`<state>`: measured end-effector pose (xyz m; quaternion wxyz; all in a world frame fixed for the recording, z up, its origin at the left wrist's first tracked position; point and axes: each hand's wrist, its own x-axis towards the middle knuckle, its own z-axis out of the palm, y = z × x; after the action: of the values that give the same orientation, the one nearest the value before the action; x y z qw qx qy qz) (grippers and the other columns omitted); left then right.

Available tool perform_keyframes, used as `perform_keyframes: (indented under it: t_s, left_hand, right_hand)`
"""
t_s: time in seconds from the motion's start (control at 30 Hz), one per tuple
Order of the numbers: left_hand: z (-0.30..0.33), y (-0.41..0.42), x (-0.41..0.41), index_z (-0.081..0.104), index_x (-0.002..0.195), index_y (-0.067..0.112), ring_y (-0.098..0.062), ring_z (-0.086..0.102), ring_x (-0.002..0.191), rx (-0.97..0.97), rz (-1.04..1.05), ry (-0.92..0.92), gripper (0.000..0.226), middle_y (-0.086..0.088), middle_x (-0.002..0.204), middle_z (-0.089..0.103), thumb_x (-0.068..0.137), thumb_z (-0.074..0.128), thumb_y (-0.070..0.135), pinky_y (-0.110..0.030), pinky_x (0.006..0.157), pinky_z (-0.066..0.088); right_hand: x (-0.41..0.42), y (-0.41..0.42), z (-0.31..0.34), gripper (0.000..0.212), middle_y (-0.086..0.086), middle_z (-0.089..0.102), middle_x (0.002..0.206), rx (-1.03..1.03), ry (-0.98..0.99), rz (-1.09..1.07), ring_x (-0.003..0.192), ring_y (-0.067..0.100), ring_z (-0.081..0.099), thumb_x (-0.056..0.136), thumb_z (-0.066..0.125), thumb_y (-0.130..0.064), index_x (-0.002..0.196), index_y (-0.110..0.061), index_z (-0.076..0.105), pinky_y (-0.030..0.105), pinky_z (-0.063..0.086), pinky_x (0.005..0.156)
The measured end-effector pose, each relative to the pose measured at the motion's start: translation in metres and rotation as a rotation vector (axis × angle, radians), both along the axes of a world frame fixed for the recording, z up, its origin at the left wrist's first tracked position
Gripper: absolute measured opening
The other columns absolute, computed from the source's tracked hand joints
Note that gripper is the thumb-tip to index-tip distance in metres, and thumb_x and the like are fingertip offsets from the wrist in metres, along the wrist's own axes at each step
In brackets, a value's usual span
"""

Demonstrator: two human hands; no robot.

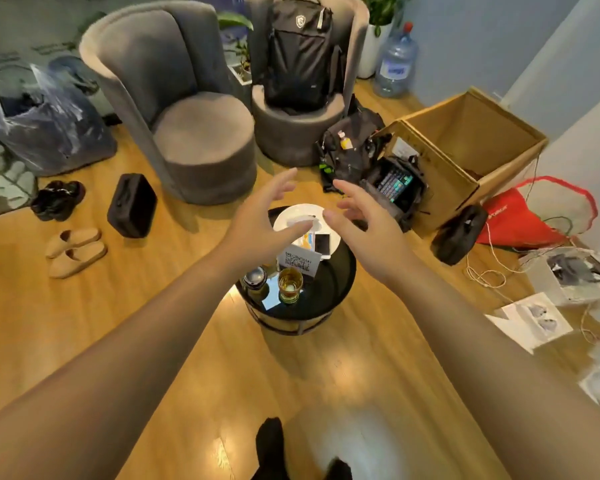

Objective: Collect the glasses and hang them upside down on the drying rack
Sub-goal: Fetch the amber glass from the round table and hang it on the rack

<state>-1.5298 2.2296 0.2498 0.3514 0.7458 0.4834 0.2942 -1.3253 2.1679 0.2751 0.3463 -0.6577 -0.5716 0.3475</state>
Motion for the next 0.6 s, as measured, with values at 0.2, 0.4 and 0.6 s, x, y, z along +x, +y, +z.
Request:
perform_keyframes:
  t_s: [0.2,0.4,0.6]
  left_hand:
    - [-0.118,0.033,0.013,0.044,0.154,0.032,-0.010,0.049,0.135,-0.053,0.029,0.060,0.081,0.011,0.152,0.052,0.084,0.080,0.048,-0.039,0.111,0.046]
    - [-0.252,0.030,0.035,0.045,0.153,0.030,-0.013,0.045,0.141,-0.174,0.095,0.184,0.087,0.006,0.153,0.051,0.079,0.085,0.051,-0.037,0.110,0.047]
    - [-0.367,0.026,0.058,0.042,0.154,0.027,-0.021,0.044,0.141,-0.224,0.158,0.343,0.095,0.002,0.154,0.047,0.074,0.087,0.054,-0.049,0.112,0.046]
  right_hand:
    - [0.013,0.035,-0.106,0.058,-0.009,0.059,0.139,-0.111,0.022,0.038,0.124,0.010,0.056,0.098,0.064,-0.055,0.152,-0.044,0.046,0.015,0.042,0.084]
    - [0.024,0.048,-0.212,0.057,-0.008,0.056,0.141,-0.194,0.068,0.054,0.127,0.010,0.055,0.099,0.065,-0.050,0.152,-0.043,0.046,0.014,0.043,0.081]
    - [0.042,0.053,-0.310,0.062,-0.008,0.055,0.145,-0.241,0.041,0.039,0.129,0.009,0.051,0.099,0.066,-0.049,0.155,-0.042,0.043,0.012,0.038,0.079]
